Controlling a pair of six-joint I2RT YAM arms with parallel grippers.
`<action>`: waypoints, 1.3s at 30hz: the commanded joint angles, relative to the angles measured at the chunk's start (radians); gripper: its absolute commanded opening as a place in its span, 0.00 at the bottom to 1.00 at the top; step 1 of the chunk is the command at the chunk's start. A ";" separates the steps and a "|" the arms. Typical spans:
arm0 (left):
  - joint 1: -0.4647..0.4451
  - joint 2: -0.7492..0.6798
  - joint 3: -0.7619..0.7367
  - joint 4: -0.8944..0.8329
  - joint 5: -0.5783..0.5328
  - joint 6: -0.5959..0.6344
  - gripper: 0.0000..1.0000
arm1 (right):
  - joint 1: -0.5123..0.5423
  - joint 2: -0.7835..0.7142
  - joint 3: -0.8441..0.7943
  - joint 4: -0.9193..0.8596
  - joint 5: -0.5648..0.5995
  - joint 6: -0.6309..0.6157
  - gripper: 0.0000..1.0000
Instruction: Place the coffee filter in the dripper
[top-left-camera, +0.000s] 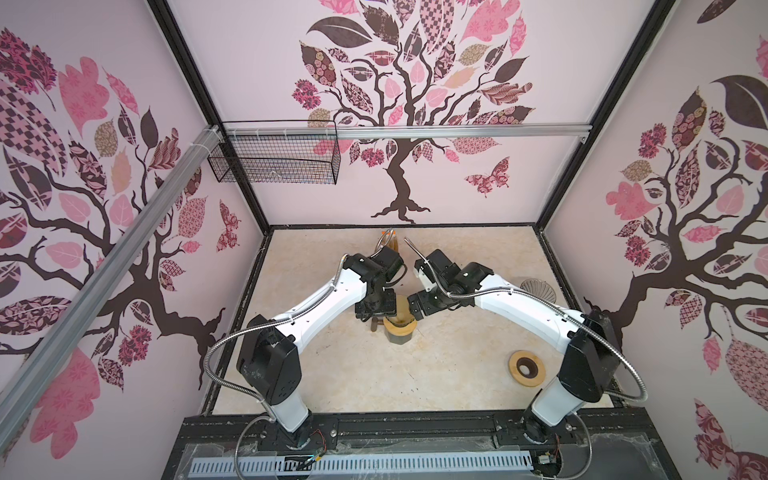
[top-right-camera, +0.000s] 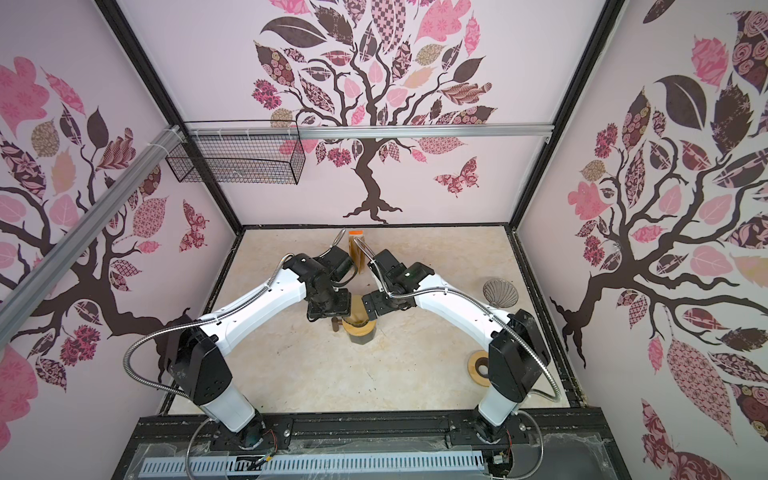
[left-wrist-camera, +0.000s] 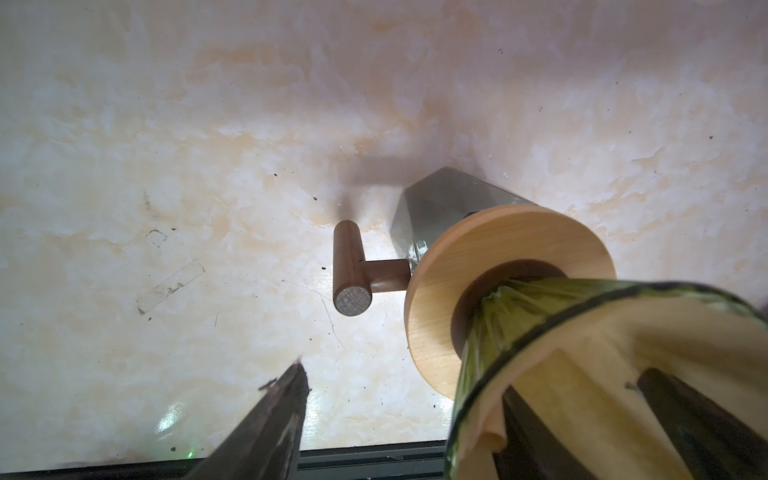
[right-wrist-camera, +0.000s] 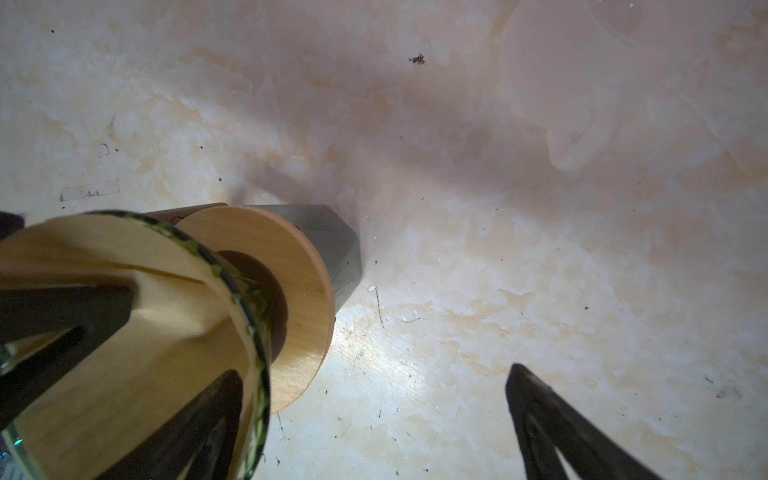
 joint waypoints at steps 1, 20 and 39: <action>0.000 -0.041 0.035 0.012 0.015 0.012 0.67 | 0.006 0.011 0.008 -0.019 0.014 -0.006 1.00; 0.000 -0.093 0.029 -0.040 -0.051 0.024 0.68 | 0.004 0.022 0.010 -0.024 0.022 -0.005 1.00; 0.000 -0.008 0.041 -0.029 -0.063 0.037 0.67 | 0.005 0.001 0.033 -0.028 0.022 -0.001 1.00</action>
